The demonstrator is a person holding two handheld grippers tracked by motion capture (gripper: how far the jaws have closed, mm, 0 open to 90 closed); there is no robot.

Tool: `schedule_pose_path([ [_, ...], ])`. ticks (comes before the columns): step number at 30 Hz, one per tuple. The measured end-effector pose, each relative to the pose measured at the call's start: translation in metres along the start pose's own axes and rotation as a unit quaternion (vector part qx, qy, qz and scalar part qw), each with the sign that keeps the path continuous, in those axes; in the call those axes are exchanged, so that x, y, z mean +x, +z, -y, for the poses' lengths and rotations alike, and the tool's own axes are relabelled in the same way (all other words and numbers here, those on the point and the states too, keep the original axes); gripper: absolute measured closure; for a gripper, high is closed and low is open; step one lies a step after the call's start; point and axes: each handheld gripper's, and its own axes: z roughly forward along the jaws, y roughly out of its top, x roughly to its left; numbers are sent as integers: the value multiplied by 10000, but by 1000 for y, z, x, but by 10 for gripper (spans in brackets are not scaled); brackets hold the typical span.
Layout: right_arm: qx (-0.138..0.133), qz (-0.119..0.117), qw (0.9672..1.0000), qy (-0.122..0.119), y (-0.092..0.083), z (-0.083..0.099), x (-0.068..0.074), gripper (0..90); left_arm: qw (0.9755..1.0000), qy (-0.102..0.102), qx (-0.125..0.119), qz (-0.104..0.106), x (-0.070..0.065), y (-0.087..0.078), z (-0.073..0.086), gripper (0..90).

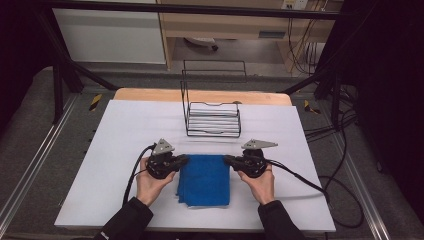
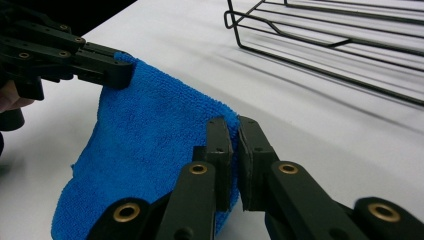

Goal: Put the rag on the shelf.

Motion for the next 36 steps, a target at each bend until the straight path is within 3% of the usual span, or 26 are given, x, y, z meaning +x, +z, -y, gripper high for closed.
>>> schedule_pose_path([
  [10, -182, -5, 9998, -15, -8, -4, 2, 857, 9999, 34, -151, 1, -5, -7, -5, 836],
  [22, -407, 59, 9987, -301, -19, -12, 9, 858, 9992, 77, -390, 0, -8, -17, -12, 836],
  [36, -713, 89, 9963, -468, -33, -21, 18, 859, 9972, 166, -727, -25, -14, -30, -21, 836],
])
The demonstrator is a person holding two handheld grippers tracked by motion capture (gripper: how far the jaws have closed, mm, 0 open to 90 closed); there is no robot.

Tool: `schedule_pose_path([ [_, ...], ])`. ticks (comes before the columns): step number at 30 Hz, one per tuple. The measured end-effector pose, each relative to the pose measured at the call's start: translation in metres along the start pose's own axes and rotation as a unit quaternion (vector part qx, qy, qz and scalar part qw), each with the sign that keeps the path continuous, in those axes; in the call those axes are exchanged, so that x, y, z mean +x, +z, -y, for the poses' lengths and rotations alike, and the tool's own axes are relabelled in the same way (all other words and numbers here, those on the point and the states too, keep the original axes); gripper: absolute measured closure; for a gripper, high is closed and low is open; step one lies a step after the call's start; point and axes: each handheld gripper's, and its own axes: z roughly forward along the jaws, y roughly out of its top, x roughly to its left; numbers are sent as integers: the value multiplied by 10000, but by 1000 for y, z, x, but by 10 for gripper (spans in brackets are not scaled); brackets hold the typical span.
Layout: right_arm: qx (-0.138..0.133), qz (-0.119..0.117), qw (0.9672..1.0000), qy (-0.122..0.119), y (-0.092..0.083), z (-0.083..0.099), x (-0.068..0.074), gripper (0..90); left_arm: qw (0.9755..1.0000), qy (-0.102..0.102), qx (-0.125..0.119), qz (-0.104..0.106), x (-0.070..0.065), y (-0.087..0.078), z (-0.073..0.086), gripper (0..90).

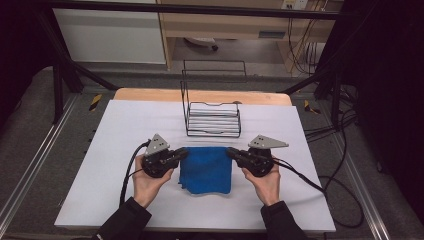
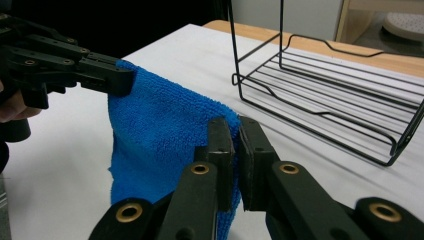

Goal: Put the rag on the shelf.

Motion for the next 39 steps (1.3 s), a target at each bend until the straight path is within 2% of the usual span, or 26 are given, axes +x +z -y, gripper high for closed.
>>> schedule_pose_path([
  [12, -269, 94, 9994, -192, -13, -14, 7, 860, 9996, 114, -250, 1, -4, -8, -14, 836],
  [19, -469, 172, 9983, -286, -20, -25, 8, 860, 9985, 148, -520, -15, -7, -12, -27, 837],
  [30, -814, 309, 9953, -420, -27, -44, 9, 860, 9965, 120, -827, -31, -3, -14, -44, 837],
  [39, -1114, 519, 9910, -531, -29, -65, 10, 860, 9936, 18, -1131, -48, 0, -14, -63, 839],
])
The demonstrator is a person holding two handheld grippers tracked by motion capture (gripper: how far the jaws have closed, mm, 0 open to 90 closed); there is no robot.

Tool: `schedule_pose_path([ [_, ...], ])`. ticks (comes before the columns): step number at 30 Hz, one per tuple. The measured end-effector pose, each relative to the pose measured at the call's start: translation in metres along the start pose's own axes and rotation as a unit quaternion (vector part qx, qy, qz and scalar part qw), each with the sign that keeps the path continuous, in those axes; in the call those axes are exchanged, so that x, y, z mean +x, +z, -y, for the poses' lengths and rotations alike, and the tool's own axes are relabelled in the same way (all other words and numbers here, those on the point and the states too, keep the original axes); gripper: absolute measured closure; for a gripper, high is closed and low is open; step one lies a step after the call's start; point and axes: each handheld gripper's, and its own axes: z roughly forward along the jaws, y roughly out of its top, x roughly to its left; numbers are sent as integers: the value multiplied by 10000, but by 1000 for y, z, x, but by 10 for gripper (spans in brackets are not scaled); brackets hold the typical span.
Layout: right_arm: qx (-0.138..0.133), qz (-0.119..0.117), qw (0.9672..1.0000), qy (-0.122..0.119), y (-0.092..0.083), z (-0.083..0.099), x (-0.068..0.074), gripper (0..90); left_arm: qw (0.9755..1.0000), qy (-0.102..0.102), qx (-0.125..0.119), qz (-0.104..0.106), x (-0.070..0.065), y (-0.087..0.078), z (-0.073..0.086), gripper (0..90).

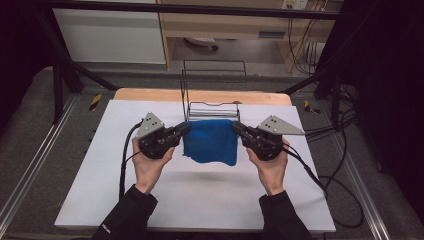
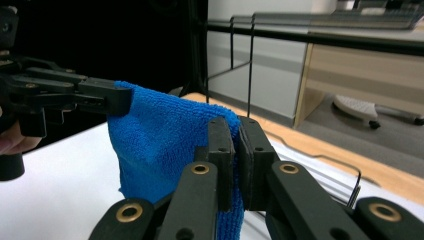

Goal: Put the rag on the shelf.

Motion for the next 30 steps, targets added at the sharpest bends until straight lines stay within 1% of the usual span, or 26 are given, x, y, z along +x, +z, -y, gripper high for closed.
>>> schedule_pose_path([
  [3, -106, 50, 9999, -17, 0, -6, -1, 860, 9999, 52, -112, -37, 0, 1, -7, 840],
  [10, -317, 142, 9994, -29, -1, -17, -4, 861, 9993, 37, -361, -64, 0, 4, -19, 840],
  [16, -425, 192, 9989, -98, -2, -25, -4, 862, 9987, 74, -497, -117, 1, 6, -30, 842],
  [19, -487, 220, 9985, -118, -2, -29, -5, 862, 9982, 67, -585, -103, 1, 6, -34, 842],
  [23, -550, 288, 9979, -181, -4, -36, -5, 862, 9977, 101, -666, -98, 1, 7, -39, 843],
  [27, -631, 364, 9969, -284, -4, -43, -4, 862, 9971, 84, -750, -99, 1, 7, -44, 843],
  [30, -689, 403, 9963, -312, -4, -47, -4, 862, 9967, 94, -802, -108, 1, 8, -48, 843],
])
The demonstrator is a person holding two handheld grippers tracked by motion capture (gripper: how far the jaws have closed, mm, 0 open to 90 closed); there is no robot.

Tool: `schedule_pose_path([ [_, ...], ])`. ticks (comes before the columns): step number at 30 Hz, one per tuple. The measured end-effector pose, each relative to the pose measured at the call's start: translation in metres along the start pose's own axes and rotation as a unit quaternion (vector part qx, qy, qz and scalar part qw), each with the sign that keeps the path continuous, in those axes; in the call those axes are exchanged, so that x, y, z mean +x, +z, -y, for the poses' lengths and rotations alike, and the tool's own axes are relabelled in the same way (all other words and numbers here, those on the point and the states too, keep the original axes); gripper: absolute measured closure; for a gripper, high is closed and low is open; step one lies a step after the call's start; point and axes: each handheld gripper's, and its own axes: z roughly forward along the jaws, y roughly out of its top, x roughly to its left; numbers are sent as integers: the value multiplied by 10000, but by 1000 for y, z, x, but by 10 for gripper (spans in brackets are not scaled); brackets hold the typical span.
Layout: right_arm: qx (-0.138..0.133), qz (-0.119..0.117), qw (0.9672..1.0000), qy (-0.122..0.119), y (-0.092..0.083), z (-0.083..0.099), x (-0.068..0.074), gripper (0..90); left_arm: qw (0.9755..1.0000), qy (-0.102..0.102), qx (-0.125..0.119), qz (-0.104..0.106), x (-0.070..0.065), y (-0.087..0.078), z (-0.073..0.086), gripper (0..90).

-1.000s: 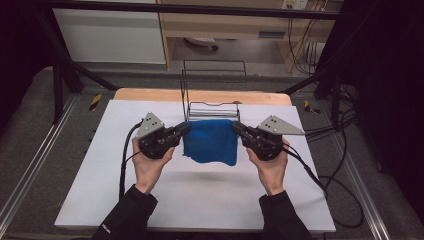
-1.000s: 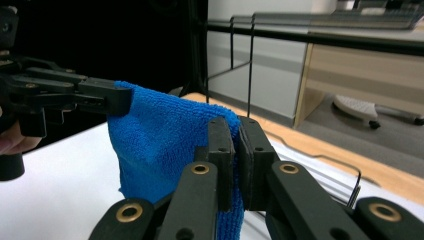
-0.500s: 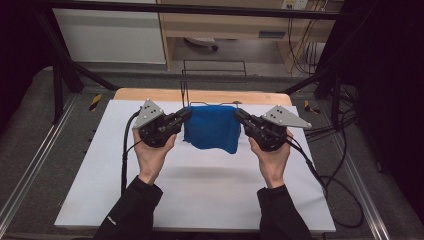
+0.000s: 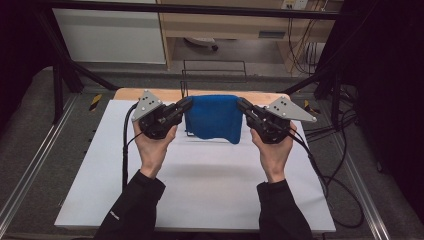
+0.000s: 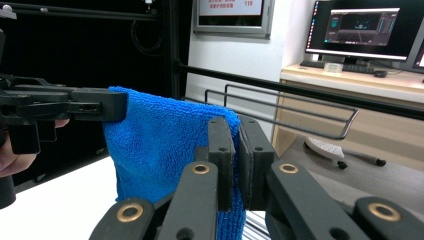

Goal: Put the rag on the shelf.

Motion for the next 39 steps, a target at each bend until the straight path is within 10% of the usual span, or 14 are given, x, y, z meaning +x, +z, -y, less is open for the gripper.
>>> schedule_pose_path([
  [39, -544, 269, 9980, -184, 18, -67, -18, 862, 9983, 230, -511, -126, 6, 17, -72, 846],
])
